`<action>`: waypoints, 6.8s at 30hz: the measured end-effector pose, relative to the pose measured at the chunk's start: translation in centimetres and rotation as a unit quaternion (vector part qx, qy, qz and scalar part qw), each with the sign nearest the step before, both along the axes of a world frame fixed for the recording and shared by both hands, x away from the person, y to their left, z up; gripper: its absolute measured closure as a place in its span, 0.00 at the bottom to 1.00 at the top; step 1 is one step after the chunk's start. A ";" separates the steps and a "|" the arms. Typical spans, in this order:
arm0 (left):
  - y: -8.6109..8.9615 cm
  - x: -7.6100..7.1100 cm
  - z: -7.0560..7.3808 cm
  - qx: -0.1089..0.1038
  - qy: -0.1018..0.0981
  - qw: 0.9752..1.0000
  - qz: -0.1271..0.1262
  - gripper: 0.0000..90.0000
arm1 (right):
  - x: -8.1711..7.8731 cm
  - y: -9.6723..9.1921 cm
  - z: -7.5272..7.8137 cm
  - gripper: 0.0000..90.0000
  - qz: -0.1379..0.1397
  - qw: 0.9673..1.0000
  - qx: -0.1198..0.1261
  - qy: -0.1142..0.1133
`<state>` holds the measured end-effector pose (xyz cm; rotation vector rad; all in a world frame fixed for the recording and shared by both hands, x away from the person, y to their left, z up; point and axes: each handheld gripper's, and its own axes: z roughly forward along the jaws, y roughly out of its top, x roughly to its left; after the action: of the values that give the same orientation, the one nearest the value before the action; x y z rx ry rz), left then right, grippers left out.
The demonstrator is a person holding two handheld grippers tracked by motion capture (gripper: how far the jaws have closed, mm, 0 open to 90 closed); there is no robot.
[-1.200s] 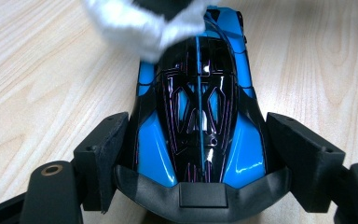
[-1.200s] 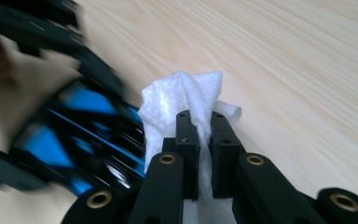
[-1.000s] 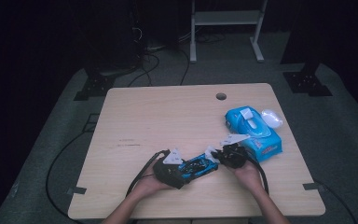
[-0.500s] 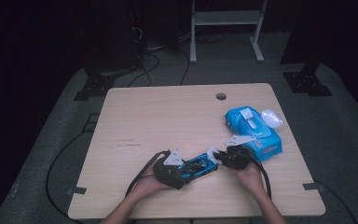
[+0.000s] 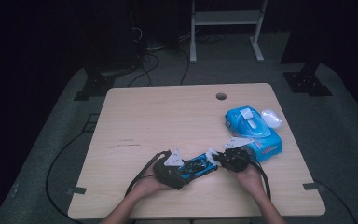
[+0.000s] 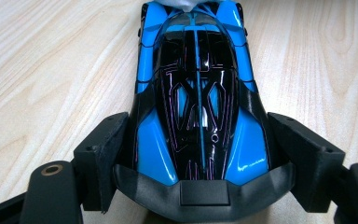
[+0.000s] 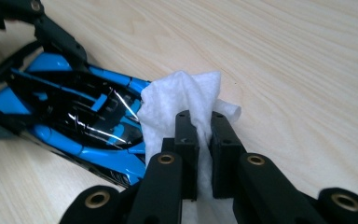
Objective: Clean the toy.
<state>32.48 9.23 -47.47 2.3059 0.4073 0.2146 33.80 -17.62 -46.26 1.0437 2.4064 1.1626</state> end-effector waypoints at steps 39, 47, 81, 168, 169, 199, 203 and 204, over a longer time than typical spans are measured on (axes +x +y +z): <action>-0.3 0.1 -0.4 0.007 -0.002 1.000 0.000 0.27 | 0.8 2.2 -0.2 0.92 0.013 0.999 0.024 -0.024; -0.2 0.0 -0.4 0.007 -0.003 1.000 0.000 0.27 | 0.5 1.3 0.0 0.92 0.010 1.000 -0.004 -0.016; -0.2 0.1 -0.4 0.005 0.001 1.000 -0.001 0.27 | -0.8 -1.5 -0.7 0.93 -0.001 1.000 0.016 0.009; -0.5 0.3 -0.5 0.000 0.008 1.000 -0.002 0.26 | 3.9 0.8 -0.8 0.92 -0.028 0.998 0.002 0.051; -0.5 0.3 -0.5 0.000 0.008 1.000 -0.002 0.26 | 4.3 1.1 -0.8 0.92 -0.027 0.998 0.006 0.050; -0.3 0.3 -0.5 -0.001 0.007 1.000 0.000 0.26 | -2.4 -2.6 -0.7 0.93 0.026 0.998 -0.007 0.063; -0.4 0.3 -0.5 -0.001 0.007 1.000 0.000 0.26 | -2.4 -2.7 -0.6 0.93 0.025 0.998 -0.010 0.057; -0.4 0.3 -0.5 -0.001 0.007 1.000 0.000 0.26 | -2.1 -2.8 -0.7 0.93 0.021 0.998 -0.006 0.059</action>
<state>32.75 8.87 -47.98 2.3069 0.4135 0.1991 31.73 -20.39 -46.96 1.0921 2.5326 1.1292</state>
